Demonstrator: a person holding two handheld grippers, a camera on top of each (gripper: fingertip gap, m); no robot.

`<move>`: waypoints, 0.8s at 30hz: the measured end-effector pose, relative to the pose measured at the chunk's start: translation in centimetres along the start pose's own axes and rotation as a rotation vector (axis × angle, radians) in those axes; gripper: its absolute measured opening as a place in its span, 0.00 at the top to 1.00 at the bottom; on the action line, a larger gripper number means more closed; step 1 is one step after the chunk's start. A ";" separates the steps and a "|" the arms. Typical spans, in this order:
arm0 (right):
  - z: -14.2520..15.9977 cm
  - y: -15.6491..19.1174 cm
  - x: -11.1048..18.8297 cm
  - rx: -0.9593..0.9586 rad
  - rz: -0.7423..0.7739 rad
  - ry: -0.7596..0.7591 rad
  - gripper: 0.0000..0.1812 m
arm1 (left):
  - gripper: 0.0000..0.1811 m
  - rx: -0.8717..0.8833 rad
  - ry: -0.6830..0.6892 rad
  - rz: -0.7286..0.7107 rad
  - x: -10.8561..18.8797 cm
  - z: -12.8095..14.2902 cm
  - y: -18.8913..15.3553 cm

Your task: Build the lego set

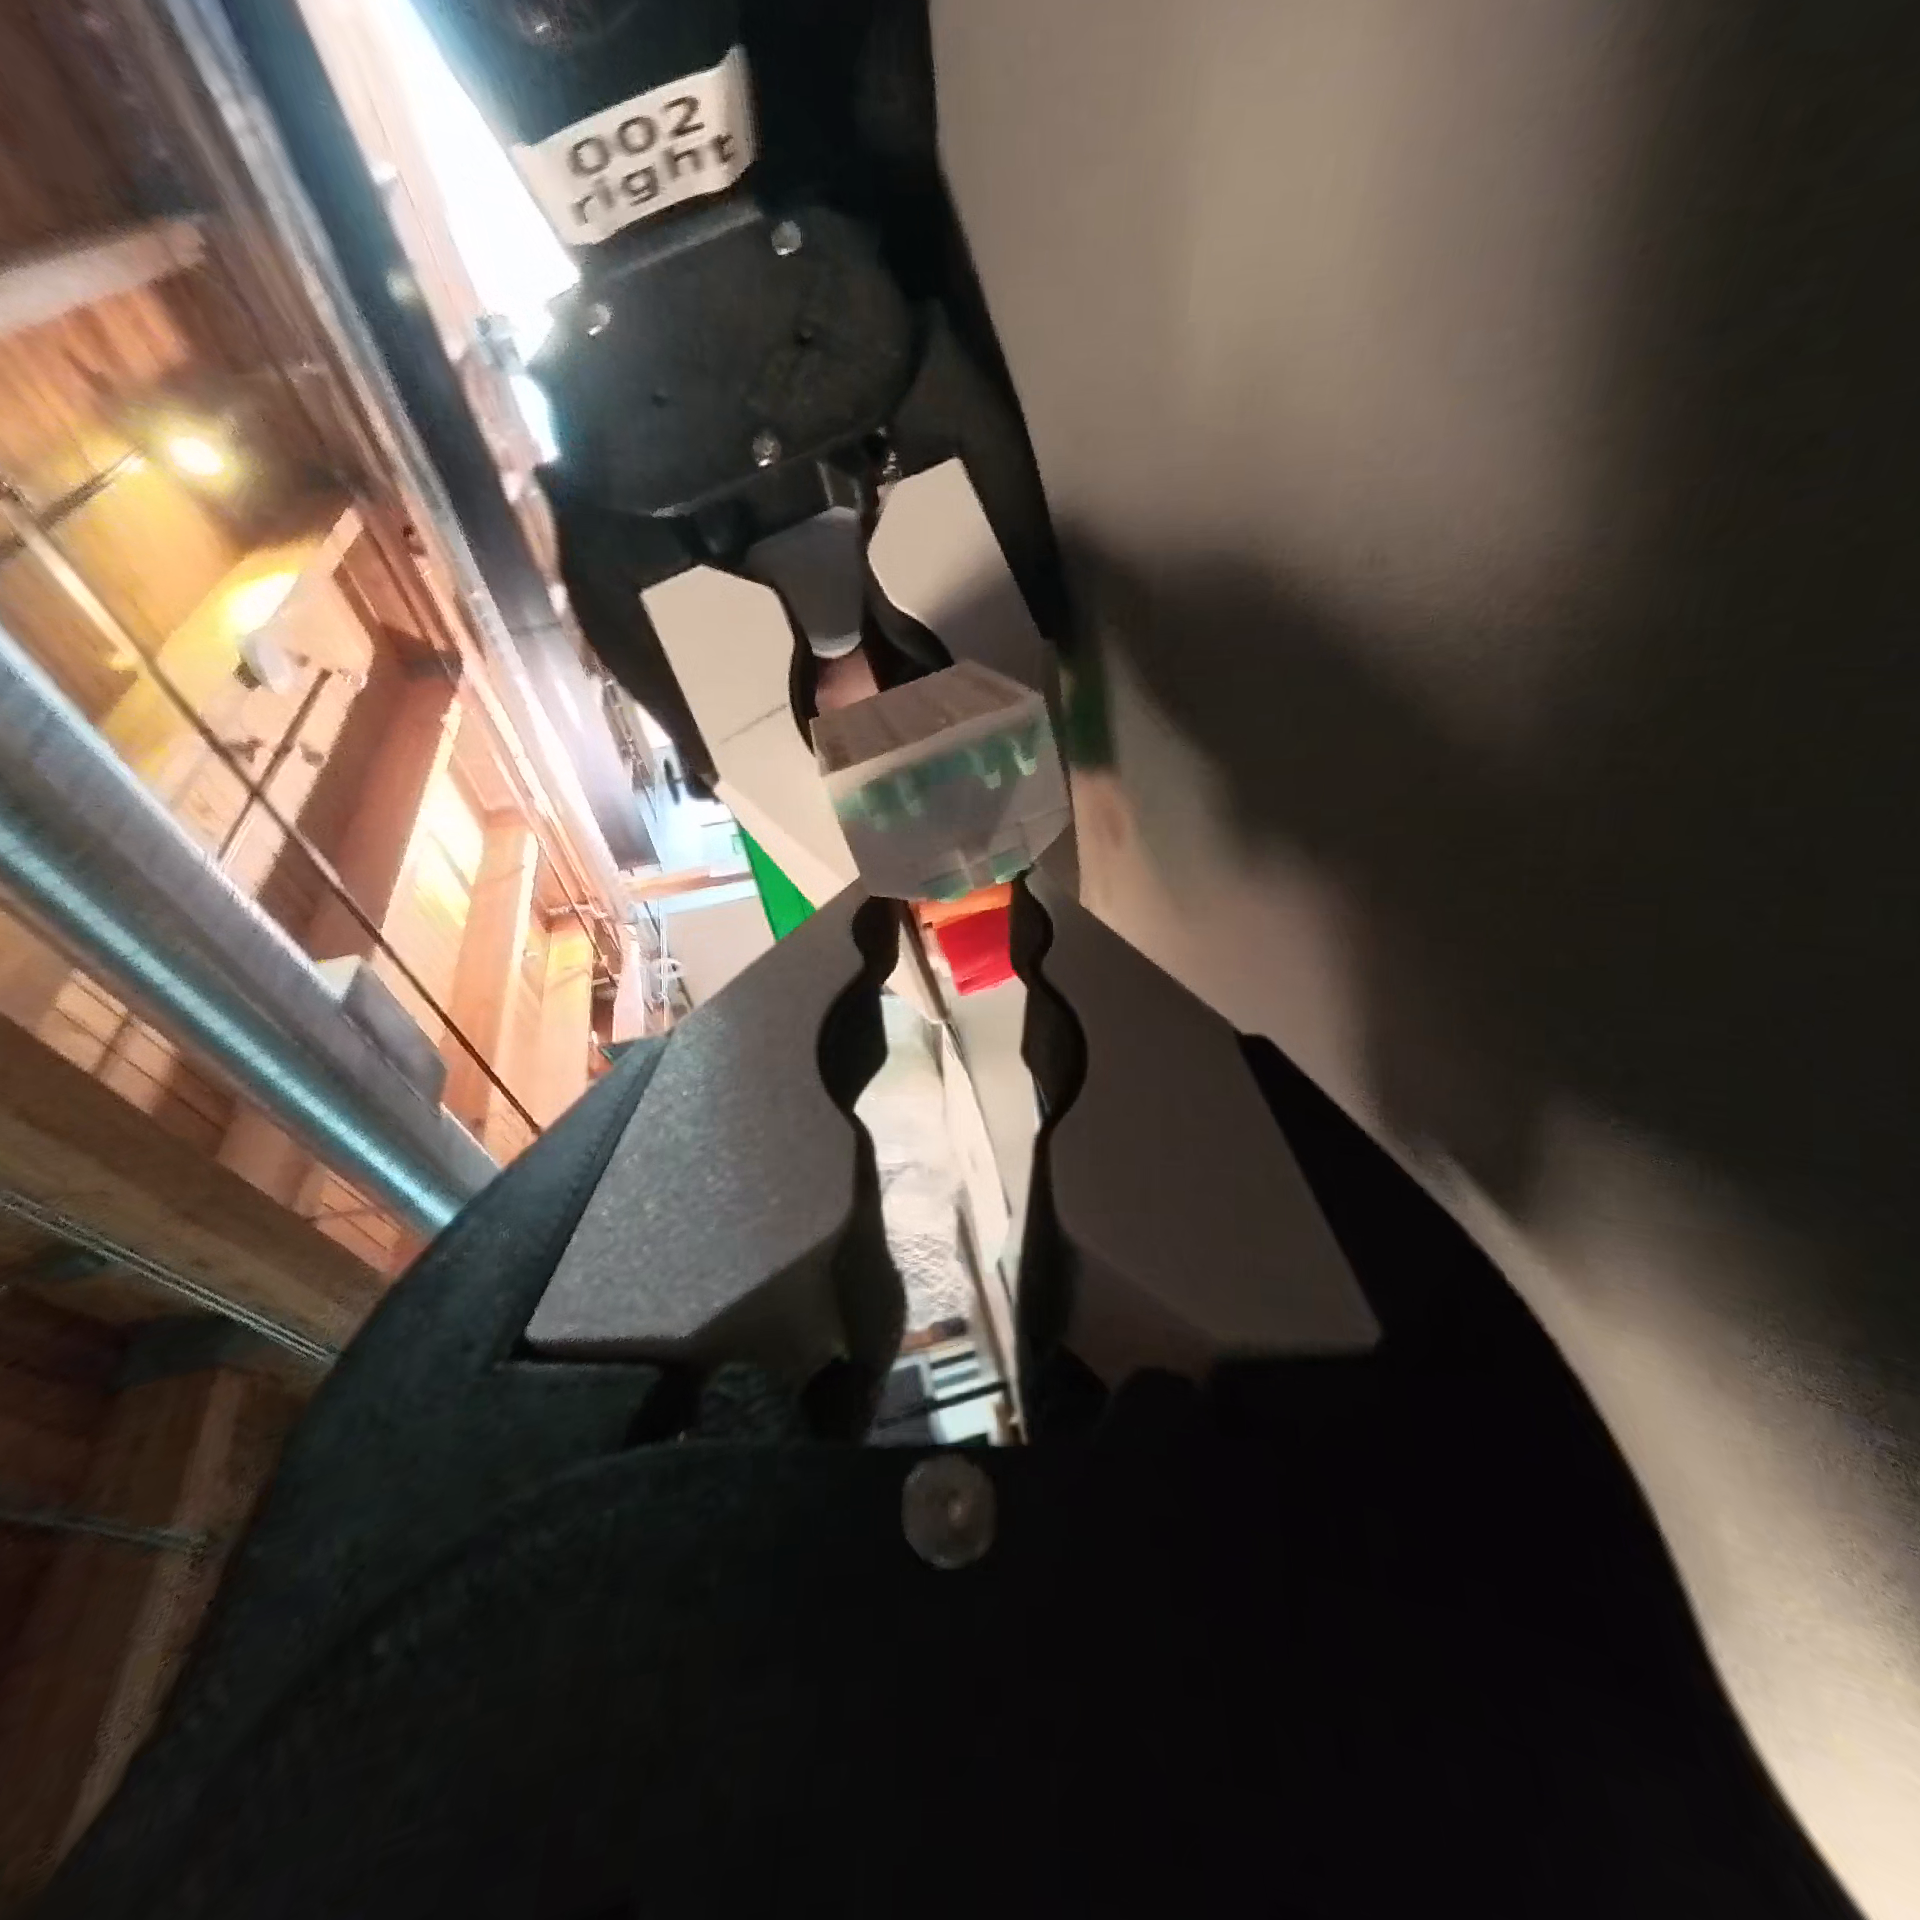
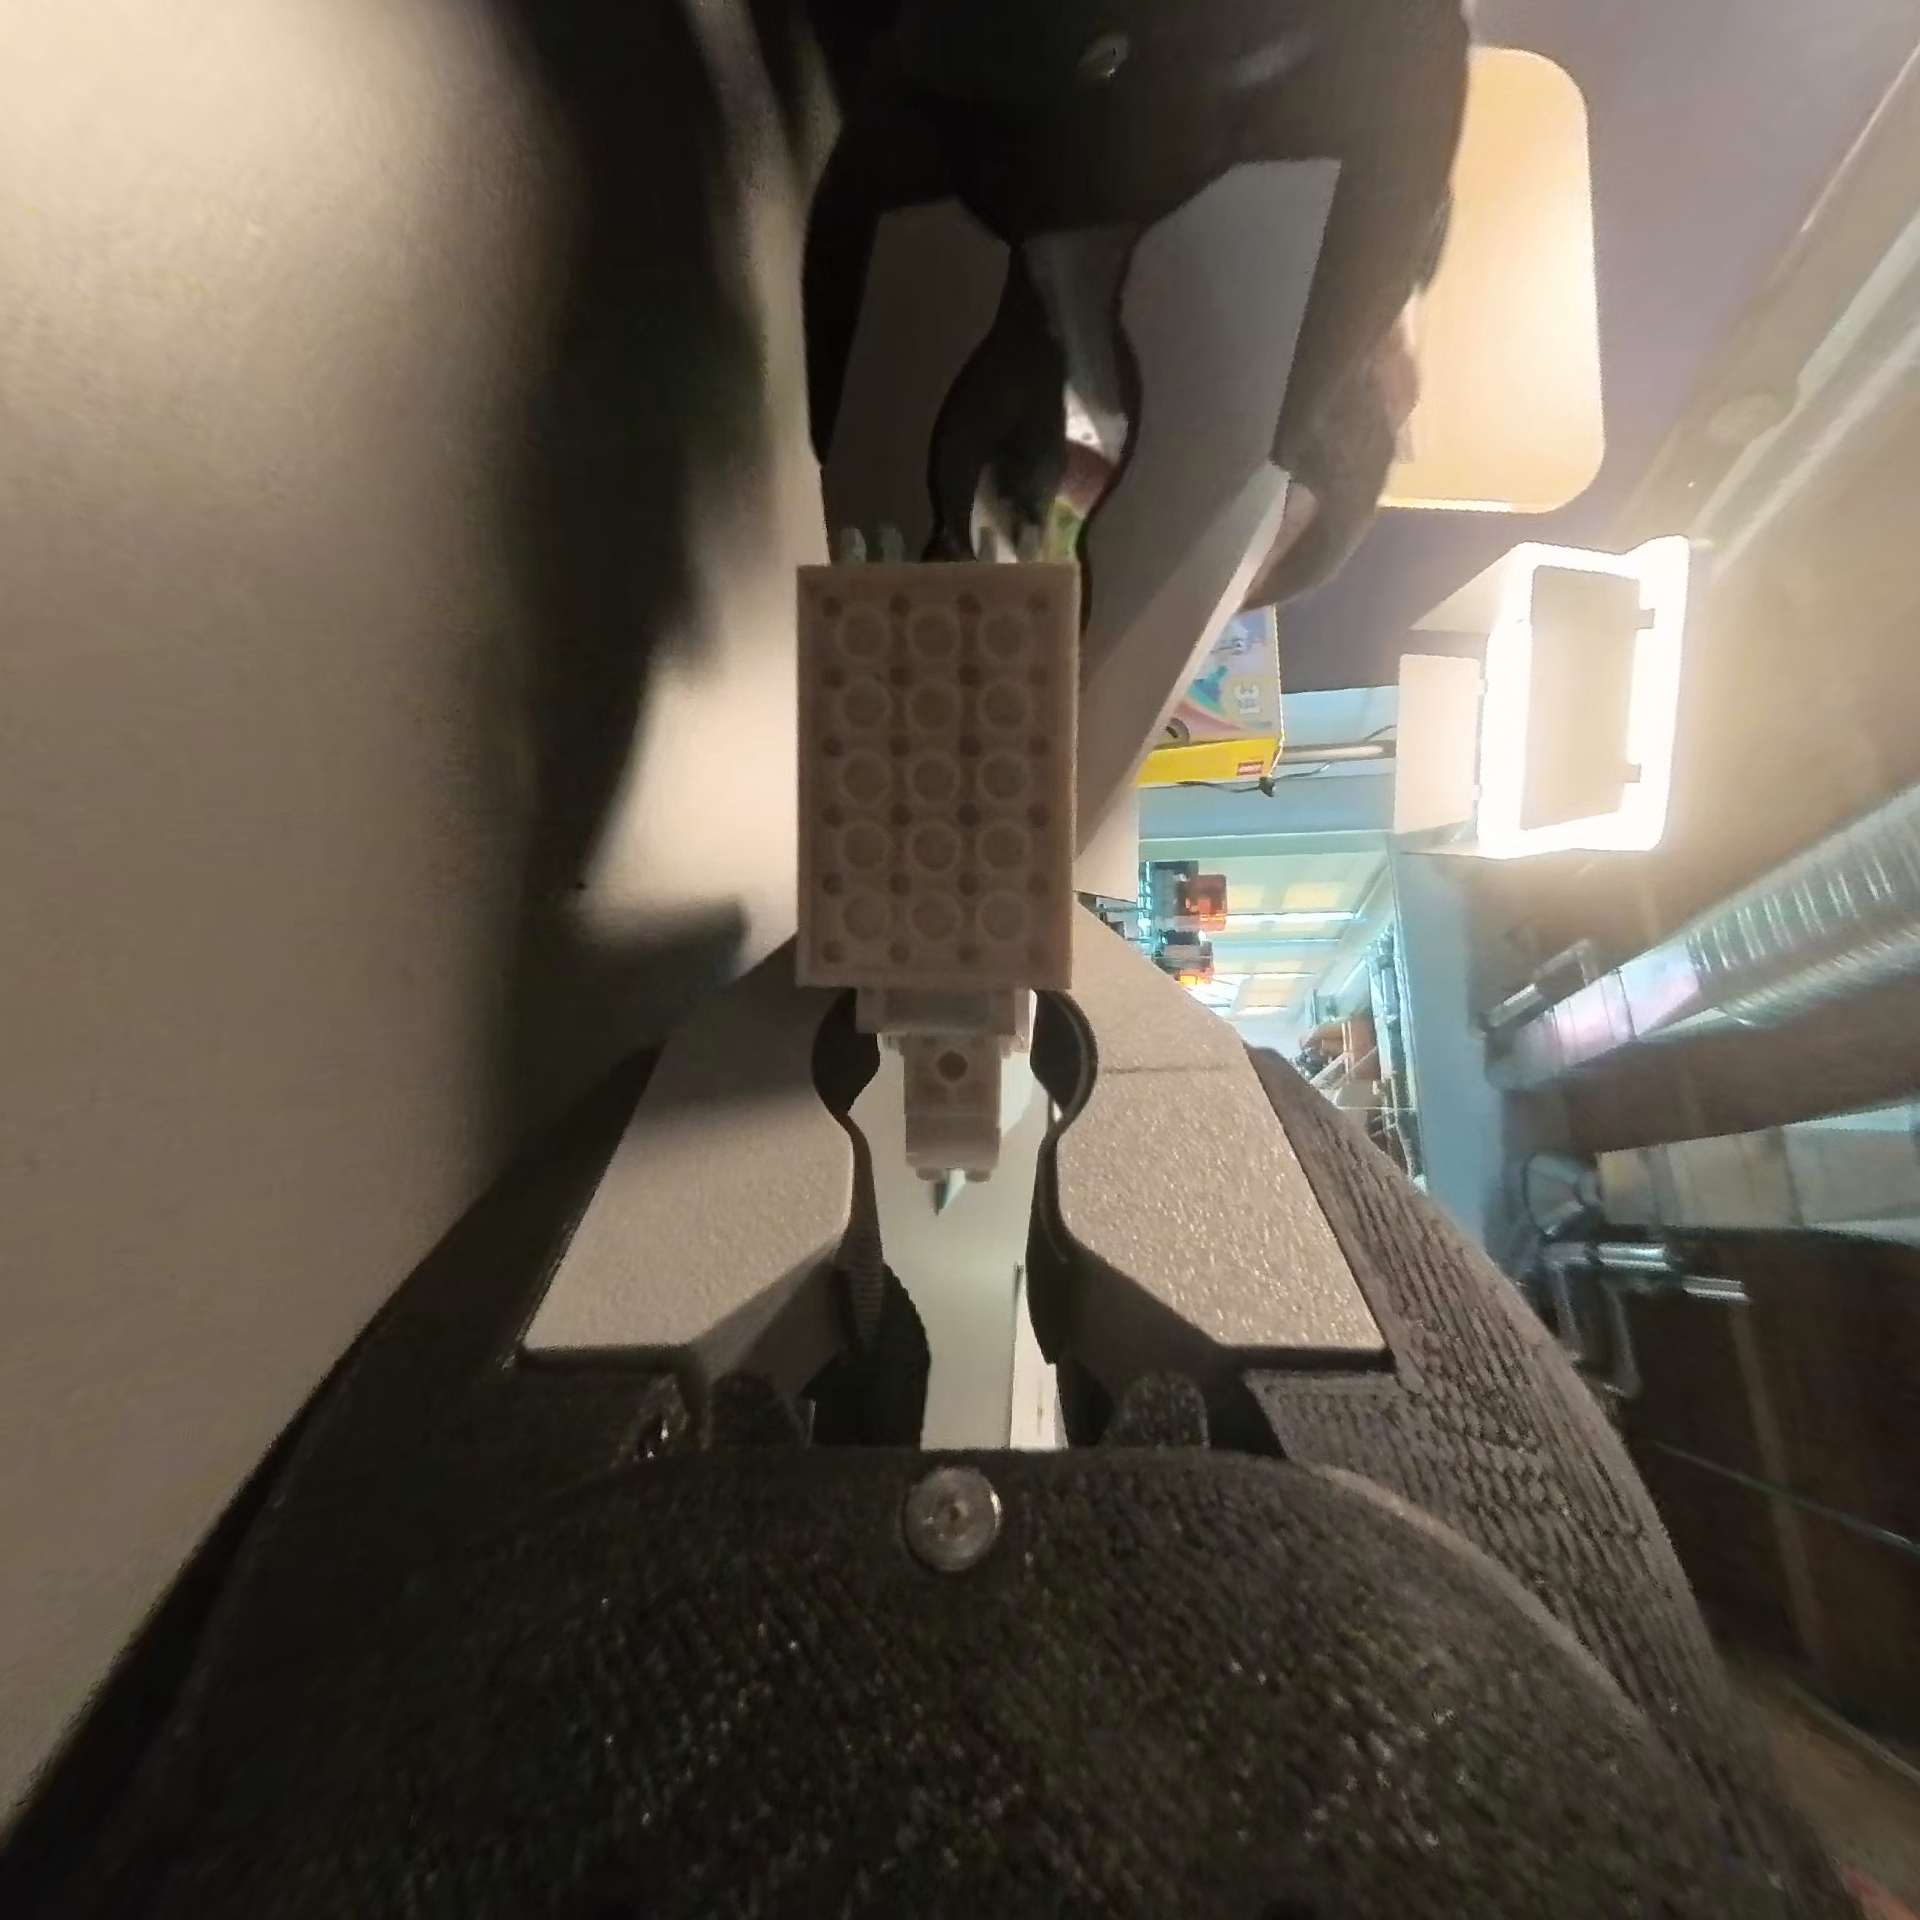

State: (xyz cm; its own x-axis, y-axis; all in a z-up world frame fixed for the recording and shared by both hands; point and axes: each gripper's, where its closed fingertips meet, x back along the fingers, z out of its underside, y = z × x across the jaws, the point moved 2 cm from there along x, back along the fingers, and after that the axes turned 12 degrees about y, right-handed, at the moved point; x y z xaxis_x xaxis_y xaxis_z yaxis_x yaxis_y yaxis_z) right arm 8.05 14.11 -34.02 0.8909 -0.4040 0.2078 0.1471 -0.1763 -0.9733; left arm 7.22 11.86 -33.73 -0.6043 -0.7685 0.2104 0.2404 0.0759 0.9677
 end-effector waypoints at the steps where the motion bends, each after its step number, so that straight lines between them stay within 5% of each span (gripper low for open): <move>1: 0.0 -0.2 0.0 -0.014 0.006 -0.001 0.87 | 0.89 0.041 -0.013 -0.012 0.0 0.0 0.1; 4: 0.1 -1.2 0.2 -0.093 0.031 -0.014 0.87 | 0.89 0.217 -0.063 -0.044 0.1 0.4 1.2; 8: 0.3 -1.5 0.2 -0.135 0.033 -0.018 0.87 | 0.74 0.355 -0.119 -0.019 0.7 0.5 2.2; 24: 0.9 -0.9 0.0 -0.032 0.052 0.019 0.87 | 0.90 0.183 -0.039 -0.017 0.0 0.5 1.2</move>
State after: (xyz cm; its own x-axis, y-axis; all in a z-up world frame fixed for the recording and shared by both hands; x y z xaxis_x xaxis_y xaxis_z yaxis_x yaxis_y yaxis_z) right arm 8.28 15.07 -33.22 0.8888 -0.4300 0.1587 0.0864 -0.1828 -0.9794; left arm 7.16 12.26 -32.53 -0.6371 -0.7455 0.1957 0.0901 0.1801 0.9795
